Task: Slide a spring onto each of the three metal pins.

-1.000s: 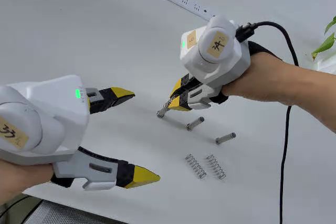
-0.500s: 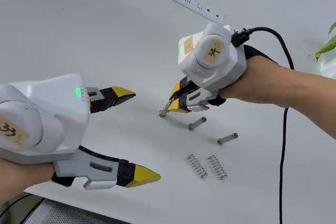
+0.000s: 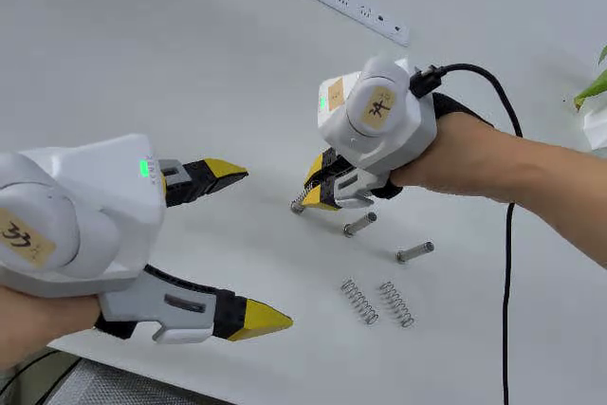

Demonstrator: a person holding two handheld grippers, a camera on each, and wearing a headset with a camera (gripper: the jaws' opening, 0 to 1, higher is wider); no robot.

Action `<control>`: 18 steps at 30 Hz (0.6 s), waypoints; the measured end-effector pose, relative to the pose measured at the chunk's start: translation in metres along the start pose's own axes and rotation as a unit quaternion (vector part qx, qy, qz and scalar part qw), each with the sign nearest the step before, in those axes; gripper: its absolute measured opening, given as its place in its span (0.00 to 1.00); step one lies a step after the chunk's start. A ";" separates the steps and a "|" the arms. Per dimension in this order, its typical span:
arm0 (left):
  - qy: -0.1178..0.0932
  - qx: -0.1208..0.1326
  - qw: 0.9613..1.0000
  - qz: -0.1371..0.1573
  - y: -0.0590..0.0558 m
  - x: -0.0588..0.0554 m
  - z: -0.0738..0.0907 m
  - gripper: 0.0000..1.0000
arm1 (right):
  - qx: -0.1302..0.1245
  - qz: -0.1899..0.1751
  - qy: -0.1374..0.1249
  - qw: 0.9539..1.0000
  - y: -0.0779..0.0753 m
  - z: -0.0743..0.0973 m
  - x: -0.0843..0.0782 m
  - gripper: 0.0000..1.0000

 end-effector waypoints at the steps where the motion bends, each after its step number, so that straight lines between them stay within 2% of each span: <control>1: 0.000 0.000 1.000 0.000 0.000 0.000 0.000 0.85 | 0.000 0.000 0.000 1.000 0.000 0.000 0.000 0.08; 18: 0.002 -0.002 1.000 0.000 -0.002 -0.001 -0.001 0.84 | -0.002 -0.011 -0.008 1.000 0.004 -0.008 -0.005 0.09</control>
Point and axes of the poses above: the centre of the closed fingertips' face, and the gripper's own axes: z roughly backward along the fingers, y roughly to its left, x roughly out of its top, the point moved 10 cm from there along z, roughly backward along the fingers, and after that the axes turned 2 degrees about -y, right-handed, at the moved point
